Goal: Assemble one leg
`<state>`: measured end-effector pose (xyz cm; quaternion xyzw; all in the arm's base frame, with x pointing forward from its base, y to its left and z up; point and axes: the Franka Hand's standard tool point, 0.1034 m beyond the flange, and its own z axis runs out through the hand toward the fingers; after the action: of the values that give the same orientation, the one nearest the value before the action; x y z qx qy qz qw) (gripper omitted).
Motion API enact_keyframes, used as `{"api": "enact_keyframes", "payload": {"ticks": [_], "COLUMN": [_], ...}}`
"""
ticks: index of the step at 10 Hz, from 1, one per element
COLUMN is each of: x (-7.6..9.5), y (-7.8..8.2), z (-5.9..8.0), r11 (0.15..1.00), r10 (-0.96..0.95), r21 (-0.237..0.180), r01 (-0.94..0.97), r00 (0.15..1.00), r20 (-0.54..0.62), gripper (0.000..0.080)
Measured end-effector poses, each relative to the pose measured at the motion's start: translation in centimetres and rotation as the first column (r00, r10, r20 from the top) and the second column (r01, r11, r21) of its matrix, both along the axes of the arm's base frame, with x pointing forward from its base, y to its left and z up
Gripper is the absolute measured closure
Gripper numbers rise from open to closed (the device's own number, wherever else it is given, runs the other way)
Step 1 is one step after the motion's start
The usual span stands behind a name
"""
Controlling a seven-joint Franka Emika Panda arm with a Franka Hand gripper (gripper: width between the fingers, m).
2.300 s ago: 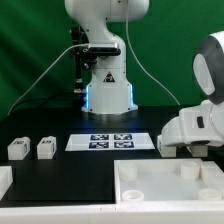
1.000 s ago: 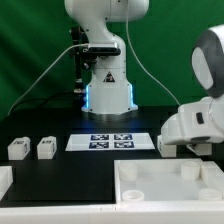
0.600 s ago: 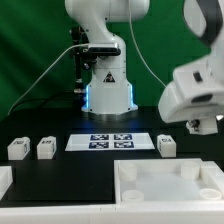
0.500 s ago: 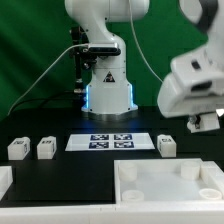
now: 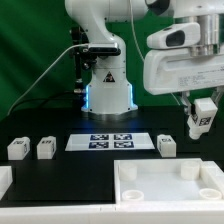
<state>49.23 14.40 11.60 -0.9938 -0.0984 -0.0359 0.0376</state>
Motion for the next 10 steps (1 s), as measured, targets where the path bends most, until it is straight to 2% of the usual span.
{"api": "enact_keyframes", "payload": {"ticks": [1, 2, 3, 4, 5, 7, 8, 9, 10], "x": [1.7, 4.9, 7.0, 8.0, 8.3, 8.1, 7.8, 8.1, 9.0], "y": [-1.7, -3.1, -4.1, -4.4, -4.7, -5.7, -5.5, -5.5, -5.2], "z": [0.9, 2.4, 3.3, 3.6, 3.8, 3.2, 2.7, 2.8, 2.3], "r11": [0.998, 0.996, 0.995, 0.993, 0.994, 0.995, 0.994, 0.994, 0.995], "r10": [0.069, 0.084, 0.102, 0.115, 0.103, 0.095, 0.101, 0.101, 0.095], "r21": [-0.007, -0.006, -0.013, -0.018, -0.017, -0.025, -0.025, -0.024, -0.016], "r01": [-0.069, -0.084, -0.102, -0.115, -0.105, -0.097, -0.103, -0.103, -0.1], "r00": [0.997, 0.986, 0.962, 0.943, 0.899, 0.833, 0.851, 0.85, 0.864], "r20": [0.033, 0.141, 0.252, 0.313, 0.426, 0.546, 0.515, 0.517, 0.495], "gripper": [0.0506, 0.0506, 0.0506, 0.0506, 0.0506, 0.0506, 0.0506, 0.0506, 0.0506]}}
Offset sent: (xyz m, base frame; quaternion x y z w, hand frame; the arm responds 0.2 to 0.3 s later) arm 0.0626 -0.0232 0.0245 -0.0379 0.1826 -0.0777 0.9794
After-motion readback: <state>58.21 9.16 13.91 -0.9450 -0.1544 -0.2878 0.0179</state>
